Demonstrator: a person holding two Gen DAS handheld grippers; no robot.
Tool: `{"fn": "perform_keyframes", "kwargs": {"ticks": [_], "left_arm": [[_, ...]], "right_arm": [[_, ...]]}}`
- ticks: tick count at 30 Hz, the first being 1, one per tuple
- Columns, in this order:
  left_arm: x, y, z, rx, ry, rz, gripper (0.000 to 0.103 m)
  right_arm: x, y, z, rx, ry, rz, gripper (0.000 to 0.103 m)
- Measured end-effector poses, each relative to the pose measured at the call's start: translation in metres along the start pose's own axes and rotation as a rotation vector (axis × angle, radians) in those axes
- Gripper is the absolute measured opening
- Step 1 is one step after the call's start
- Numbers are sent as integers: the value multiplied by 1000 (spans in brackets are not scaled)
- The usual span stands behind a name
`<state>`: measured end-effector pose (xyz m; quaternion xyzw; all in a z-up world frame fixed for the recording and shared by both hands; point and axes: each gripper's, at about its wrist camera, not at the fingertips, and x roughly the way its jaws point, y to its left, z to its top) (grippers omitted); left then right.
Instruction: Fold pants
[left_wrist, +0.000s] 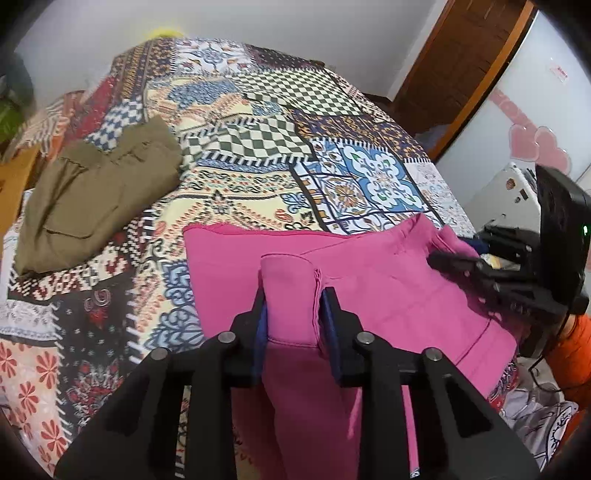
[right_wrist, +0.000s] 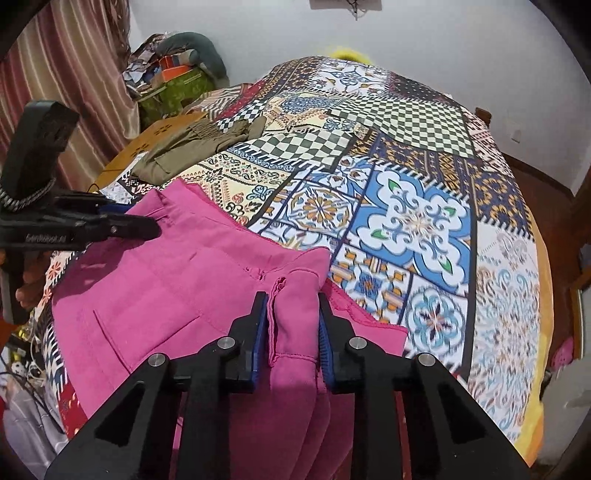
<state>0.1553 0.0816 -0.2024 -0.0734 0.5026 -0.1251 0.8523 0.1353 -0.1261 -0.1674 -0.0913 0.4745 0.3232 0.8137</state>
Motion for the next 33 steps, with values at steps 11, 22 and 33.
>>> {"fn": "perform_keyframes", "kwargs": {"ticks": [11,22,33], "left_arm": [[-12,23,-7,-99,-33,-28,27],[-7,19,7,-74,-34,-4,27],[-17,26,13,-77,-43,21,42]], "right_arm": [[2,-2,25,-16,17,52,24],[-12,-6,19,-3,-47,55,16],[-24,-7,32,1,-153,58,9]]}}
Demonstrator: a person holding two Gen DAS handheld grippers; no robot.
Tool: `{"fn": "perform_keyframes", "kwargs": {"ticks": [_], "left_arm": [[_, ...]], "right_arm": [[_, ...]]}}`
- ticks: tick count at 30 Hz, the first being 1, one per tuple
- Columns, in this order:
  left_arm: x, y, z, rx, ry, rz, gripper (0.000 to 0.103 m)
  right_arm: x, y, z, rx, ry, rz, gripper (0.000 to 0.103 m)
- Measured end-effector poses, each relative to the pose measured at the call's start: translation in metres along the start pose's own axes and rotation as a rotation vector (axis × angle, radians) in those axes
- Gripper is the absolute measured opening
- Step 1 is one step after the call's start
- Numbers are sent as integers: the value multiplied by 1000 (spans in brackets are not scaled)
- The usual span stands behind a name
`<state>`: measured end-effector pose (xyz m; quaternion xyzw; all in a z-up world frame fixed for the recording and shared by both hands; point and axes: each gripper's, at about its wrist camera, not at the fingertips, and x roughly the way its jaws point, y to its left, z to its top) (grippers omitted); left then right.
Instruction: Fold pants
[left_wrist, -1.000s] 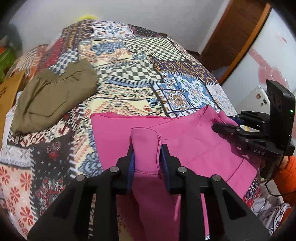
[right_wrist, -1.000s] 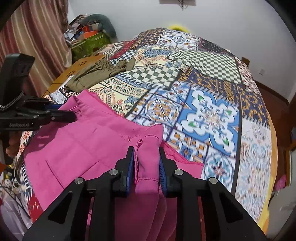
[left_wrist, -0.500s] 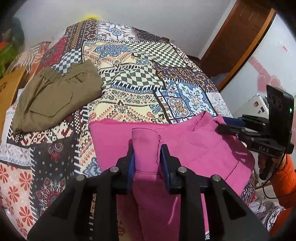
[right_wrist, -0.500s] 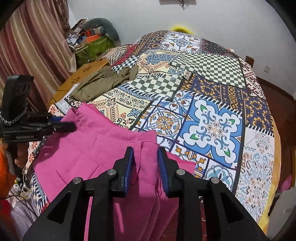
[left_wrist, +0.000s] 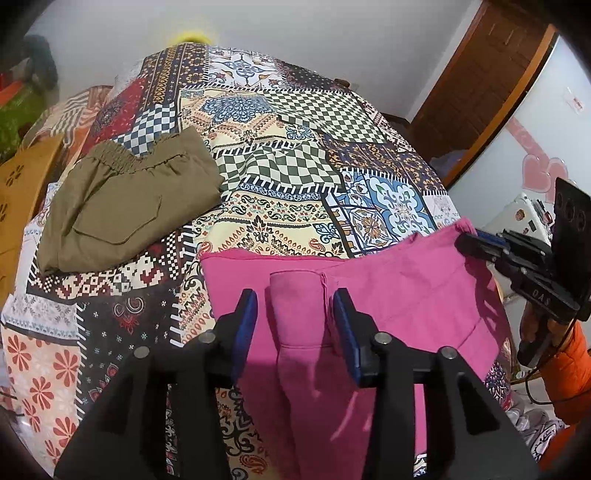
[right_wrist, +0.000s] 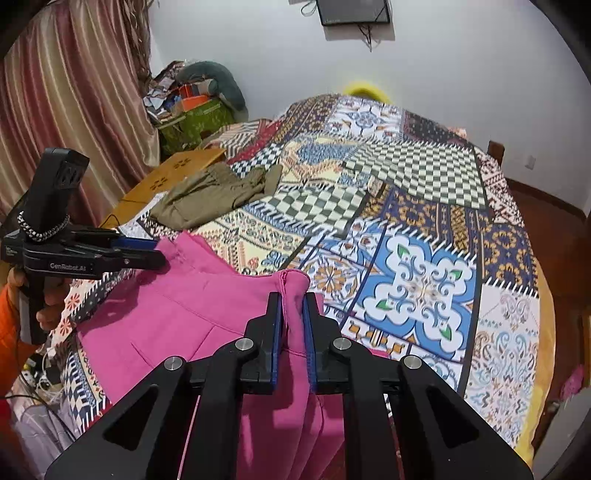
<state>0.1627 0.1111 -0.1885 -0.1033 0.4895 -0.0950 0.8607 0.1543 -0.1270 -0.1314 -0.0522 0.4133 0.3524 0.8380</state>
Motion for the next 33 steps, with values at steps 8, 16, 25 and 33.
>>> {"fn": "perform_keyframes", "kwargs": {"ticks": [8,16,25,33], "left_arm": [[16,2,-2,-9,10,-35,20],[21,10,7,-38,0,4,18],[7,6,13,14,-18,89,36],[-32,-14,16,55,-103,152,36]], "right_arm": [[7,-8,1,25,-19,-35,9],[26,-15,-7,41,46,-71,9],[22,-17,-5,41,103,-98,25],[-16,-8,-3,32,40,-102,36]]}}
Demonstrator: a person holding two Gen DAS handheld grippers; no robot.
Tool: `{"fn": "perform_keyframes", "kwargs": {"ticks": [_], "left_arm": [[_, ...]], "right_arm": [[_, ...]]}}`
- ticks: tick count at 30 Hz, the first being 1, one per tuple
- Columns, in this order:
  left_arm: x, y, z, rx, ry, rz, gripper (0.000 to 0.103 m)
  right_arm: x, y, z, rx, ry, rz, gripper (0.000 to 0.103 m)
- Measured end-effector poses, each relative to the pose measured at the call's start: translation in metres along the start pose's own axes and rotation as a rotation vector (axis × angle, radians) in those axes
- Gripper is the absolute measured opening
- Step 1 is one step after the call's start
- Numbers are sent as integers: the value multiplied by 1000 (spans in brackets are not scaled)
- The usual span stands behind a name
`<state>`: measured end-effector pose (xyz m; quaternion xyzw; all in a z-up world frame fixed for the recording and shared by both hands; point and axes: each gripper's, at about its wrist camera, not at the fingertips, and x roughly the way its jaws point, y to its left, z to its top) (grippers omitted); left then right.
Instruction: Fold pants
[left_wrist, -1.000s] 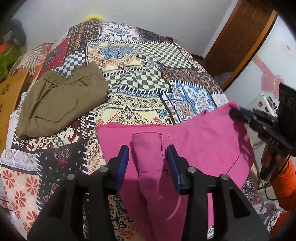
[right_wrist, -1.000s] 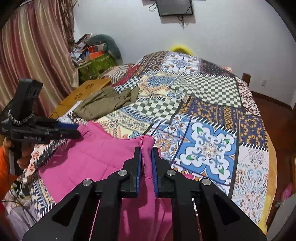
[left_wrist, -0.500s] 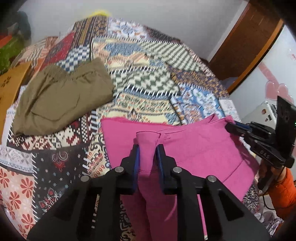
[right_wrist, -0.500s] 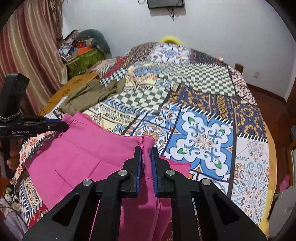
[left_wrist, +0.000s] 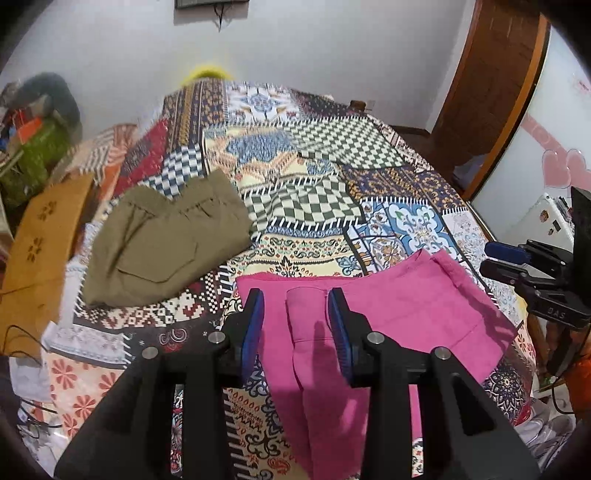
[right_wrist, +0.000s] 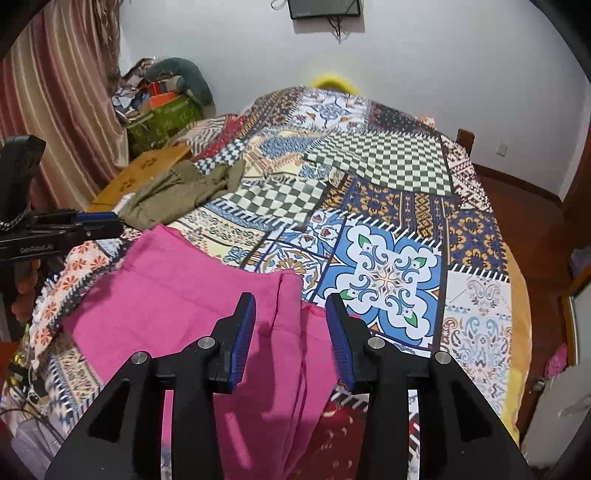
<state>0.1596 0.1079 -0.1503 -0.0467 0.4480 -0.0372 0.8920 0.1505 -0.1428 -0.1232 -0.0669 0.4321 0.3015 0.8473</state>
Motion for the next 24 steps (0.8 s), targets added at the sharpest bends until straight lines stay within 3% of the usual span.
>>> {"fn": "perform_keyframes", "kwargs": {"ticks": [5,10,15,20,24], "left_arm": [[-13,-19,-10,15,-3,-67,36],[-2,-42,-38,50,55,-101,36],[19,-35,-70,78,127,-5,36],[10,-16,-84,69,136,-17,37],[6,-4,-93,61,157,22,37]], "right_arm": [[-14,20,-4,-48,-9,39,36],[-4,37,-19,-79,33,86,36],[14,41,-44,-76,114,103,36],[0,31,-56,-63,120,87,36],[-9,18,-65,-38,127,68,40]]}}
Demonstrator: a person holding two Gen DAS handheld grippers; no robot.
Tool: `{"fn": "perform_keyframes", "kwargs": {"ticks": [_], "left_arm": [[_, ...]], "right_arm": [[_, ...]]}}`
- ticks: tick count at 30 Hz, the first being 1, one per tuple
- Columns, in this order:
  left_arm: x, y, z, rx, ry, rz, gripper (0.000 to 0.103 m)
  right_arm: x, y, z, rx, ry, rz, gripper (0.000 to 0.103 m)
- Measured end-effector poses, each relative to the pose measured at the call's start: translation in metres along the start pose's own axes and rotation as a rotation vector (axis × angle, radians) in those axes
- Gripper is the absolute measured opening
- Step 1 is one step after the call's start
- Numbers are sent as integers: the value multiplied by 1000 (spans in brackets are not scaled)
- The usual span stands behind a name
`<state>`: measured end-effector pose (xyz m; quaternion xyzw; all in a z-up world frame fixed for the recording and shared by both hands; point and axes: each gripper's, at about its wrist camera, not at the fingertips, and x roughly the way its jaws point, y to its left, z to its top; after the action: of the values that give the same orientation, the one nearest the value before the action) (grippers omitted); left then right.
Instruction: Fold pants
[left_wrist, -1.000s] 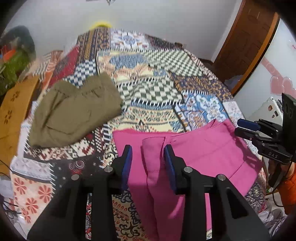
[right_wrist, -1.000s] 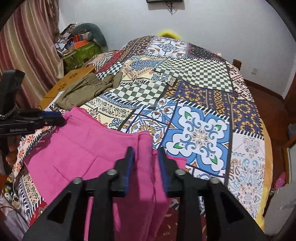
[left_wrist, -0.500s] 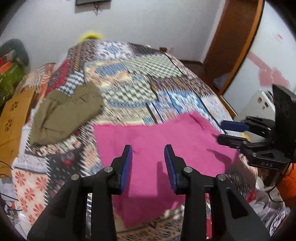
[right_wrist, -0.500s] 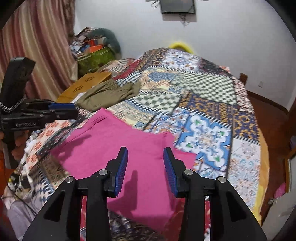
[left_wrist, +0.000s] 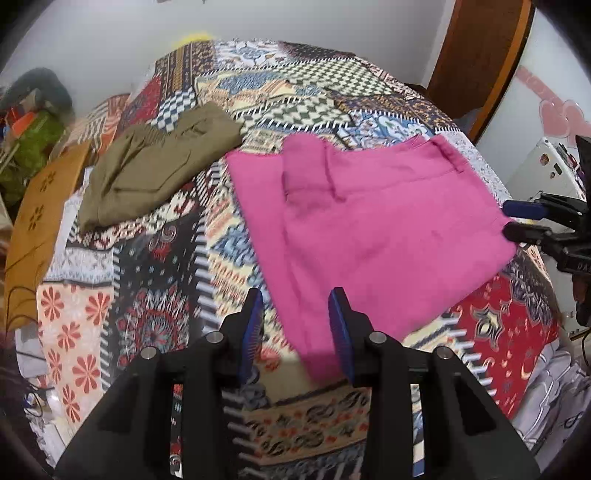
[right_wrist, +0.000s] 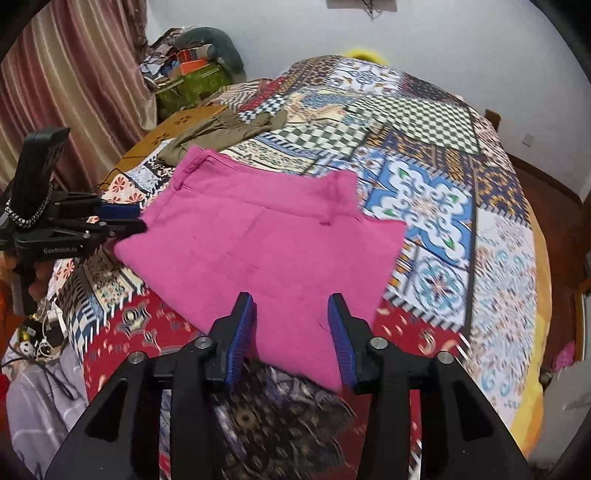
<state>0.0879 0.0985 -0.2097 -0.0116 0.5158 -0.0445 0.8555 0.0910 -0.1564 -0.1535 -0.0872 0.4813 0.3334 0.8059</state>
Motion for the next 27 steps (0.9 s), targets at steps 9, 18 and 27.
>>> {"fn": "perform_keyframes", "kwargs": {"ticks": [9,18,27], "left_arm": [[-17,19,-1,-45,-25,64,38],[-27,13,25,-87,-84,1,55],[0,4,44,-95,-56,-5,67]], "right_arm": [[-17,-17,-8,37,8,-78,41],[-27,-31,10,115,-63,-83,42],[-13,-25,26,103,-85,-65,50]]}}
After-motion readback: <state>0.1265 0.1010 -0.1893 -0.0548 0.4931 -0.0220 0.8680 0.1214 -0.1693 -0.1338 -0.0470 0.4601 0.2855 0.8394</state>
